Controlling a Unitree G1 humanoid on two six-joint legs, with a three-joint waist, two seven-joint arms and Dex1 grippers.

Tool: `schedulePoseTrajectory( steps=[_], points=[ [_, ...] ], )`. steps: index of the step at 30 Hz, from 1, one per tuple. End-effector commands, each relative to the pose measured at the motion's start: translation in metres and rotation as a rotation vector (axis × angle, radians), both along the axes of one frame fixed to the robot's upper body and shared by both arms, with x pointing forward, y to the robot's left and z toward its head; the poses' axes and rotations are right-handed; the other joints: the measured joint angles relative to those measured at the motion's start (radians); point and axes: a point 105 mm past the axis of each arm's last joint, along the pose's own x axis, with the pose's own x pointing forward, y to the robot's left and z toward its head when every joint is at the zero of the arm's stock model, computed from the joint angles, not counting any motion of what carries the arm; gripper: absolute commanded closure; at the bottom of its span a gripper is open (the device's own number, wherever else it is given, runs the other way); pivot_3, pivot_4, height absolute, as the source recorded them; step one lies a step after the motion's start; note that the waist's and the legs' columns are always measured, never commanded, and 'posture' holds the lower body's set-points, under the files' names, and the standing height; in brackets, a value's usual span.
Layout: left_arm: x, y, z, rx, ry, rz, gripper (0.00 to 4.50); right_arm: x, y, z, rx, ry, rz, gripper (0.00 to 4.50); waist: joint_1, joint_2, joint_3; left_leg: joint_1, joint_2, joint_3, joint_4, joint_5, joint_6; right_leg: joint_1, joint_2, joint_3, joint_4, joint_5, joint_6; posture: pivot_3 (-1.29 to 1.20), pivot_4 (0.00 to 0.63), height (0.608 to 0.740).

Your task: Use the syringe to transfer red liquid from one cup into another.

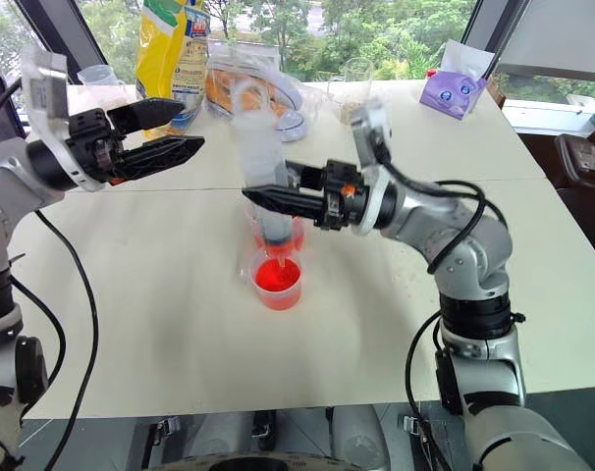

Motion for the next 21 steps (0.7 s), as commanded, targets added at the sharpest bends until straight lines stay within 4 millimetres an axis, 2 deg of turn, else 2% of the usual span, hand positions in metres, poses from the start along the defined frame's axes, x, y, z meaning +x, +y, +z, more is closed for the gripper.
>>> schedulePoseTrajectory(
  steps=[1,8,21],
  points=[
    [-0.015,-0.008,0.008,0.029,-0.033,-0.076,0.07,0.000,0.001,-0.004,0.001,-0.071,-0.023,3.11,0.000,0.000,0.000,0.000,0.000,0.000,0.000,0.000,0.000,0.000,0.000,0.000,0.000,0.000,0.000,0.00,0.150,0.740],
    [-0.038,-0.029,0.009,0.023,-0.005,-0.242,0.07,0.002,0.002,-0.008,0.009,-0.085,-0.041,3.11,0.001,0.000,0.000,0.000,0.000,0.000,0.000,0.000,0.000,0.000,0.000,0.000,0.000,0.000,0.000,0.00,0.150,0.740],
    [-0.039,-0.057,0.018,-0.043,-0.011,-0.344,0.07,0.000,0.005,-0.010,-0.010,-0.102,-0.035,3.11,0.001,0.000,0.000,0.000,0.000,-0.001,0.000,0.000,0.000,0.000,0.000,0.000,0.000,0.000,0.000,0.00,0.150,0.740]
  ],
)
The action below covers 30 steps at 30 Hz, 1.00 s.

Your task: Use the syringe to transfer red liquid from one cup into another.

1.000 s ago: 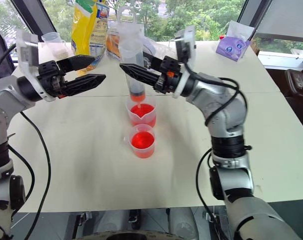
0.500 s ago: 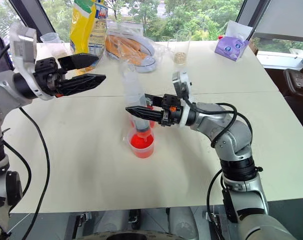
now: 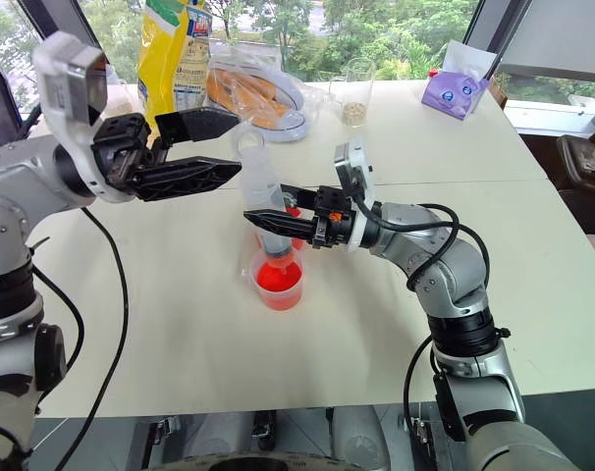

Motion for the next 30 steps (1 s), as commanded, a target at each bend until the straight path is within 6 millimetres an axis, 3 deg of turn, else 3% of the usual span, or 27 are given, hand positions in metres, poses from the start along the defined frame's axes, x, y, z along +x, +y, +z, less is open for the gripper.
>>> schedulePoseTrajectory(
  steps=[1,2,9,17,30],
  points=[
    [-0.005,-0.003,0.007,-0.015,-0.019,-0.032,0.58,-0.006,0.001,0.008,0.012,-0.050,0.012,3.11,0.000,0.000,0.000,0.000,0.000,0.000,0.000,0.000,0.000,0.000,0.000,0.000,0.000,0.000,0.000,0.00,0.150,0.740],
    [-0.005,-0.004,0.006,-0.013,-0.017,-0.036,0.85,-0.006,0.001,0.008,0.012,-0.050,0.011,3.11,0.000,0.000,0.000,0.000,0.000,0.000,0.000,0.000,0.000,0.000,0.000,0.000,0.000,0.000,0.000,0.00,0.150,0.740],
    [-0.008,-0.006,0.002,0.002,-0.001,-0.061,4.43,-0.004,0.000,0.008,0.011,-0.051,0.003,3.11,0.001,0.000,0.000,0.000,0.000,0.000,0.000,0.000,0.000,0.000,0.000,0.000,0.000,0.000,0.000,0.00,0.150,0.740],
    [-0.004,-0.004,-0.006,0.029,0.011,-0.055,4.43,-0.007,0.002,0.013,0.017,-0.063,0.015,3.11,0.001,0.000,0.000,0.000,0.000,0.000,0.000,0.000,0.000,0.000,0.000,0.000,0.000,0.000,0.000,0.00,0.150,0.740],
    [-0.004,-0.008,-0.027,0.071,0.064,-0.070,4.43,-0.011,-0.001,0.045,0.068,-0.104,0.023,3.11,0.001,0.000,0.000,0.000,0.000,0.000,0.000,0.000,0.000,0.000,0.000,0.000,0.000,0.000,0.000,0.00,0.150,0.740]
  ],
)
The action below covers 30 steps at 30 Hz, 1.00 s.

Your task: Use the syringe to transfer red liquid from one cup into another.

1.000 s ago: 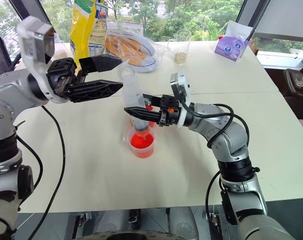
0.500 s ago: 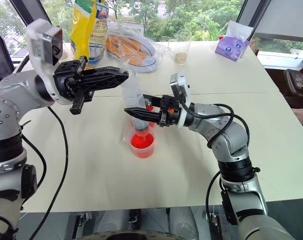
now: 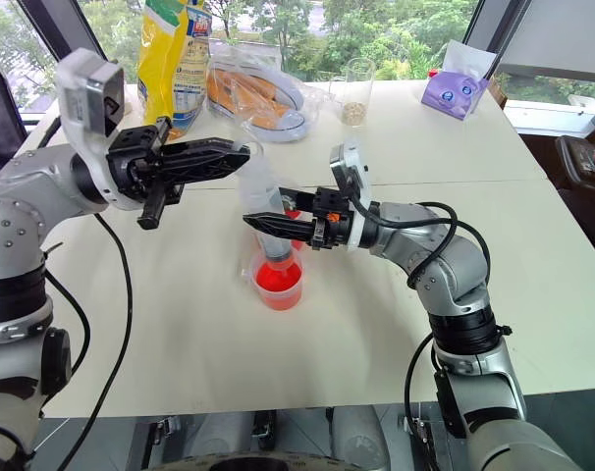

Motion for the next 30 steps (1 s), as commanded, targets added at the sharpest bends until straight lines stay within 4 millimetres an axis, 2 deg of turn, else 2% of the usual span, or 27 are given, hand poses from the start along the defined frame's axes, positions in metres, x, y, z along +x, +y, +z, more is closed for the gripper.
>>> schedulePoseTrajectory(
  steps=[1,8,17,21,22,23,26,28,30],
  points=[
    [-0.006,-0.007,-0.014,0.059,0.023,-0.035,4.43,-0.012,-0.003,0.046,0.115,-0.134,0.020,3.11,0.000,0.000,0.000,0.000,0.000,0.000,0.000,0.000,0.000,0.000,0.000,0.000,0.000,0.000,0.000,0.00,0.150,0.740],
    [-0.009,-0.008,-0.020,0.067,0.044,-0.046,4.43,-0.012,-0.004,0.067,0.168,-0.118,0.025,3.11,0.000,0.000,0.000,0.000,0.000,0.000,0.000,0.000,0.000,0.000,0.000,0.000,0.000,0.000,0.000,0.00,0.150,0.740],
    [-0.015,-0.013,-0.023,0.076,0.060,-0.058,4.43,-0.012,-0.004,0.070,0.174,-0.104,0.026,3.11,0.000,0.000,0.000,0.000,0.000,0.000,0.000,0.000,0.000,0.000,0.000,0.000,0.000,0.000,0.000,0.00,0.150,0.740],
    [-0.009,-0.009,-0.014,0.065,0.055,-0.016,4.43,-0.012,-0.003,0.064,0.158,-0.087,0.027,3.11,0.000,0.000,0.000,0.000,0.000,0.000,0.000,0.000,0.000,0.000,0.000,0.000,0.000,0.000,0.000,0.00,0.150,0.740],
    [-0.008,-0.009,-0.013,0.061,0.054,-0.010,3.69,-0.012,-0.003,0.062,0.155,-0.084,0.027,3.11,0.000,0.000,0.000,0.000,0.000,0.000,0.000,0.000,0.000,0.000,0.000,0.000,0.000,0.000,0.000,0.00,0.150,0.740],
    [-0.006,-0.007,-0.010,0.056,0.054,0.000,3.44,-0.012,-0.003,0.060,0.152,-0.076,0.026,3.11,0.001,0.000,0.000,0.000,0.000,0.000,0.000,0.000,0.000,0.000,0.000,0.000,0.000,0.000,0.000,0.00,0.150,0.740],
    [-0.003,-0.003,-0.005,0.048,0.045,0.027,2.13,-0.013,-0.002,0.055,0.145,-0.052,0.029,3.11,0.000,0.000,0.000,0.000,0.000,0.000,0.000,0.000,0.000,0.000,0.000,0.000,0.000,0.000,0.000,0.00,0.150,0.740],
    [-0.001,0.002,-0.001,0.040,0.029,0.051,0.94,-0.013,-0.001,0.051,0.139,-0.037,0.031,3.11,0.000,0.000,0.000,0.000,0.000,0.000,0.000,0.000,0.000,0.000,0.000,0.000,0.000,0.000,0.000,0.00,0.150,0.740],
    [0.001,0.008,0.004,0.027,0.013,0.078,0.09,-0.014,0.000,0.048,0.134,-0.022,0.032,3.11,-0.002,0.000,0.000,0.000,0.000,0.000,0.000,0.000,0.000,0.000,0.000,0.000,0.000,0.000,0.000,0.00,0.150,0.740]
  ],
)
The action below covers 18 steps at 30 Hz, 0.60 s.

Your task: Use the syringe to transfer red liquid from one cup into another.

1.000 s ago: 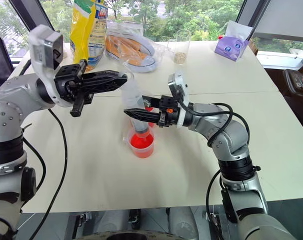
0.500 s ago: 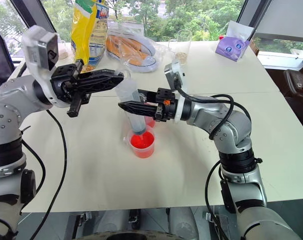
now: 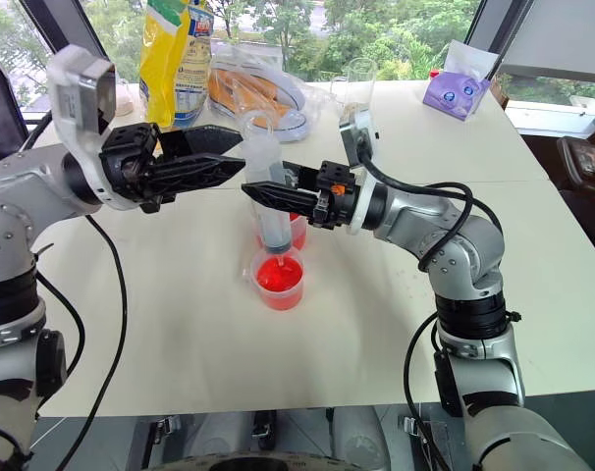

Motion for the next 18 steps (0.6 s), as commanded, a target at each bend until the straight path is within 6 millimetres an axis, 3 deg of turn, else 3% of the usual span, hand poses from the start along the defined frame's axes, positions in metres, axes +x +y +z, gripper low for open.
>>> schedulePoseTrajectory(
  steps=[1,9,14,18],
  points=[
    [0.000,0.009,0.008,-0.003,-0.030,0.036,0.04,-0.015,0.002,0.017,0.043,-0.073,0.043,3.11,-0.001,0.000,0.000,0.000,0.000,0.000,0.000,0.000,0.000,0.000,0.000,0.000,0.000,0.000,0.000,0.00,0.150,0.740],
    [0.002,0.054,0.025,-0.066,-0.057,0.199,0.04,-0.011,-0.001,0.014,0.044,-0.024,0.030,3.11,-0.001,0.000,0.000,0.000,0.000,0.000,0.000,0.000,0.000,0.000,0.000,0.000,0.000,0.000,0.000,0.00,0.150,0.740],
    [-0.004,0.067,0.012,-0.035,-0.034,0.254,0.04,-0.005,-0.007,0.024,0.050,-0.018,0.005,3.11,0.000,0.000,0.000,0.000,0.000,0.000,0.000,0.000,0.000,0.000,0.000,0.000,0.000,0.000,0.000,0.00,0.150,0.740],
    [-0.011,0.066,-0.007,0.008,-0.013,0.260,0.04,0.026,-0.028,0.051,0.087,0.055,-0.143,3.11,0.000,0.000,0.000,0.000,0.000,0.001,0.000,0.000,0.000,0.000,-0.001,0.000,-0.001,0.000,-0.001,0.00,0.150,0.740]
  ],
)
